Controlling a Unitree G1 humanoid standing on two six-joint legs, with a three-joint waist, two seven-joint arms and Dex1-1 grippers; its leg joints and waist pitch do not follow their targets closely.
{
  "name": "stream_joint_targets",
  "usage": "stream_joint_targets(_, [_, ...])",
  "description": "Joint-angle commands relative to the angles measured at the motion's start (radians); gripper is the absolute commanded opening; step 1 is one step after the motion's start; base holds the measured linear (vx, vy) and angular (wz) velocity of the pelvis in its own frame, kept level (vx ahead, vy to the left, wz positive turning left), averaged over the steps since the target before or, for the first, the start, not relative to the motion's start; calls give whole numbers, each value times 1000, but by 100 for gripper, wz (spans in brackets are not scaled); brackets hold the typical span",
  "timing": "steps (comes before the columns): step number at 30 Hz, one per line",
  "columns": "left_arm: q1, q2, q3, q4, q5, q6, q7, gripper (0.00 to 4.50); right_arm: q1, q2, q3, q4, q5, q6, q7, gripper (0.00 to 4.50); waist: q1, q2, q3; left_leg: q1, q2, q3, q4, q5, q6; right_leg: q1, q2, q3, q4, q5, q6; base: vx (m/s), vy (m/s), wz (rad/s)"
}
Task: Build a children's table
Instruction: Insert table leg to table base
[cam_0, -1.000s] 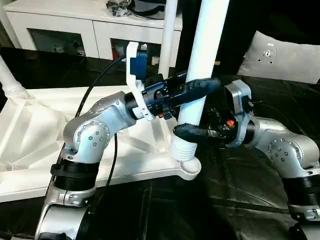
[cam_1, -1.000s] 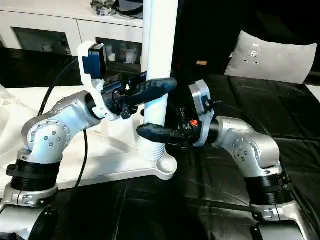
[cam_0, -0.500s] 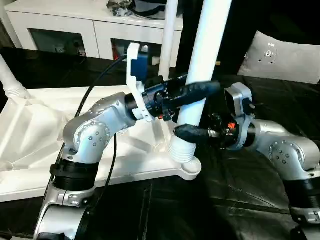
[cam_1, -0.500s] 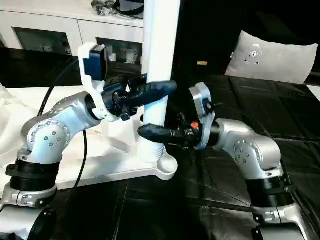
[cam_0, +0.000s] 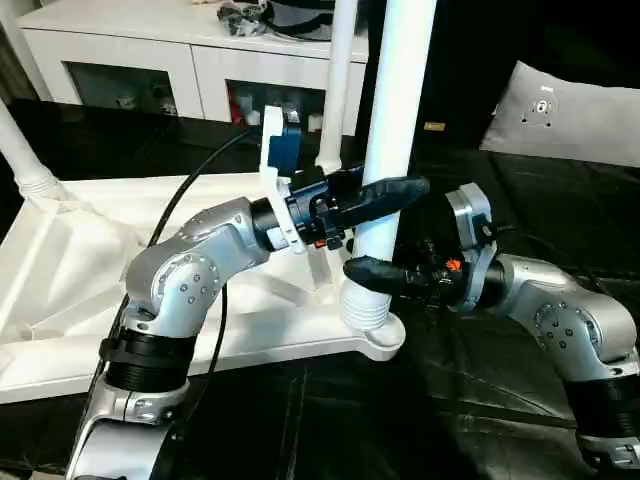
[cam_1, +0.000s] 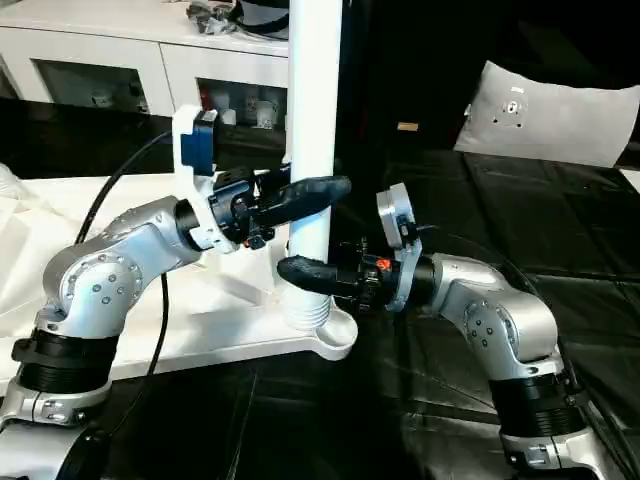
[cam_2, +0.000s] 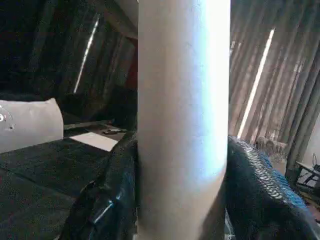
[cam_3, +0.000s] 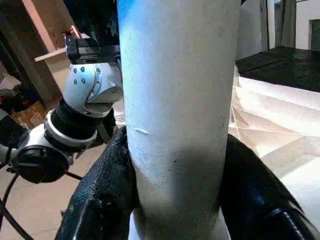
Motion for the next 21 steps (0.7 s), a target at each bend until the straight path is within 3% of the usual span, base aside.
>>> stream_joint_targets(1, [60,5,-38,-70,129,-85,85,273,11,101,-40,-19,-106,-135,-220,191,3,21,-71,-8,53,-14,-77,-84,3,61,-90,55,-84,-278,-135,0,0,0])
stream_joint_targets(2, [76,1,-53,-77,195,-130,133,282,11,145,-51,-11,-137,-166,-303,191,-12,10,-68,-18,53,-14,-82,-74,-12,63,-89,53,-85,-264,-121,0,0,0])
stream_joint_targets(4, [83,-19,-67,-67,279,-182,218,294,5,190,-55,10,-183,-207,-397,191,-16,14,-73,-3,48,-10,-79,-94,-21,60,-86,53,-88,-301,-104,0,0,0])
stream_joint_targets(5, [83,-19,-67,-67,279,-182,218,302,5,190,-55,10,-183,-207,-397,191,-16,18,-71,-5,47,-9,-80,-95,-21,61,-85,54,-90,-308,-101,0,0,0])
stream_joint_targets(7, [81,-55,-80,-50,367,-230,331,306,-6,232,-44,50,-249,-266,-487,190,-14,21,-68,-6,51,-11,-84,-105,-24,60,-84,54,-90,-307,-98,0,0,0])
stream_joint_targets(8, [83,-77,-84,-48,388,-242,373,306,-10,254,-37,68,-275,-293,-526,190,-17,16,-68,-7,51,-10,-86,-117,-28,59,-85,54,-91,-313,-94,0,0,0])
stream_joint_targets(10, [81,-106,-84,-39,413,-254,431,306,-16,278,-25,86,-308,-322,-567,190,-20,9,-70,-10,50,-11,-85,-119,-27,63,-89,55,-91,-317,-92,0,0,0])
stream_joint_targets(12, [75,-118,-86,-28,436,-266,468,306,-17,290,-18,93,-323,-332,-583,190,-21,13,-70,-12,48,-11,-84,-105,-15,64,-87,56,-89,-286,-90,0,0,0])
stream_joint_targets(14, [67,-132,-91,-9,479,-291,510,289,-17,310,-14,103,-349,-349,-611,190,-22,0,-71,-13,46,-9,-83,-83,-5,66,-85,57,-86,-261,-85,0,0,0])
stream_joint_targets(15, [66,-136,-97,-4,489,-296,511,279,-17,318,-9,107,-364,-359,-622,190,-21,6,-71,-13,45,-8,-83,-70,-2,64,-85,57,-85,-253,-85,0,0,0])
stream_joint_targets(21, [80,-154,-125,3,525,-312,514,272,-21,338,11,135,-403,-408,-658,190,-23,9,-74,-10,48,-7,-82,-37,11,64,-86,57,-78,-172,-113,0,0,0])
